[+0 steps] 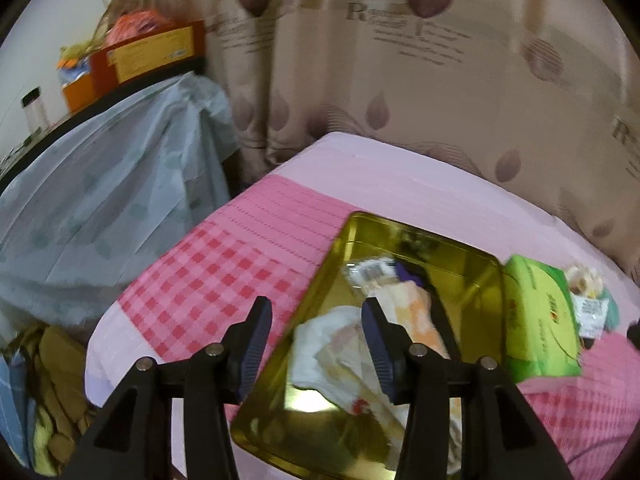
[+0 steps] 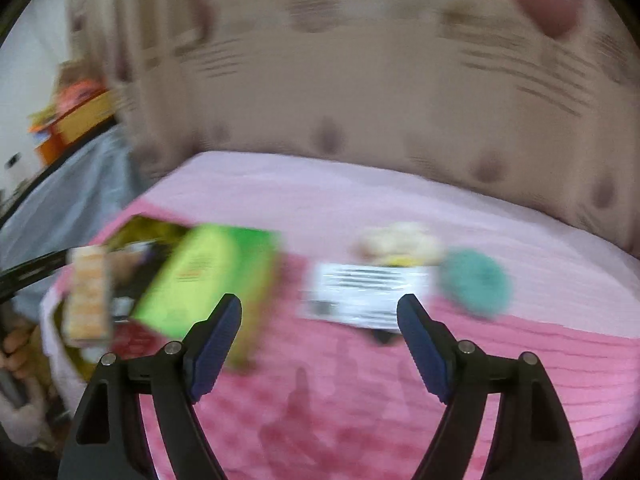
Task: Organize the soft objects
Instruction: 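Grasp the teal fluffy scrunchie with the right gripper and lift it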
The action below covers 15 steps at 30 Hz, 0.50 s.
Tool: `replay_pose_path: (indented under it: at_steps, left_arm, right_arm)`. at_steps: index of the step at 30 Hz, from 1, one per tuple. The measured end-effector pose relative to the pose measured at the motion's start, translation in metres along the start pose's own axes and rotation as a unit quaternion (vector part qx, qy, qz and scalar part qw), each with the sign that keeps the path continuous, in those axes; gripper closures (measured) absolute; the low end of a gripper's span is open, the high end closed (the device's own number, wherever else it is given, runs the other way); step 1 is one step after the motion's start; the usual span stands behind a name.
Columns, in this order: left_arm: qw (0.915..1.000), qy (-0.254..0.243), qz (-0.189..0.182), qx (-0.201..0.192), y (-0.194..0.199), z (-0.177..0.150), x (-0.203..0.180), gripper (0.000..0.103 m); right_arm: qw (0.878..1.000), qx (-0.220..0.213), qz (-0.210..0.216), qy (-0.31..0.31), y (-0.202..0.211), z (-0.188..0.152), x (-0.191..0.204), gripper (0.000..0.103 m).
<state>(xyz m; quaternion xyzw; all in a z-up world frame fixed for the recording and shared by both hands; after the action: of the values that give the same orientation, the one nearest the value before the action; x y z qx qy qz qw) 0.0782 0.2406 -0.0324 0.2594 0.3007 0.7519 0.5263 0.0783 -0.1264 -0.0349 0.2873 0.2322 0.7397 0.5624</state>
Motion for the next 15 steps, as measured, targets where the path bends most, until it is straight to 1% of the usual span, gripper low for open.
replay_pose_path:
  at_steps: [3,6,8,12,15]
  left_arm:
    - [0.9992,-0.033,-0.021,-0.006,0.006,-0.004,-0.020,0.053]
    - [0.9969,-0.072,-0.029,-0.015,0.013,-0.007,-0.039,0.052]
    - [0.9947,-0.093,-0.037,-0.023,0.019,-0.009,-0.050,0.049]
    - [0.9903,-0.127,-0.044,-0.034,0.029,-0.011,-0.068,0.049]
    - [0.9882,-0.140,-0.053,-0.034,0.034,-0.012,-0.076,0.049]
  right_arm:
    - [0.999,0.002,-0.031,-0.022,-0.001,-0.001,-0.043,0.025]
    - [0.998,0.014,-0.056,-0.037,-0.012,-0.004,-0.079,0.025]
    - [0.997,0.019,-0.058,-0.041,-0.019,-0.007,-0.092,0.025]
    - [0.996,0.030,-0.071,-0.043,-0.043,-0.008,-0.115,0.024]
    - [0.996,0.037,-0.073,-0.044,-0.060,-0.005,-0.126,0.024]
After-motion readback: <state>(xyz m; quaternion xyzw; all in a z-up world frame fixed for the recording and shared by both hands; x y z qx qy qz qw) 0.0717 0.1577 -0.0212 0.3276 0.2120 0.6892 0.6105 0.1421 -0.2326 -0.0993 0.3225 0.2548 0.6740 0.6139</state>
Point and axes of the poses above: each gripper's, at about its wrist camera, not at the fingertips, and y roughly against the way its jaws point, x to its left, z to its top, the point moved 4 cm from there along -y, roughly the way its jaws point, and after that the axes turned 7 degrees about z, right-handed, at the moved point
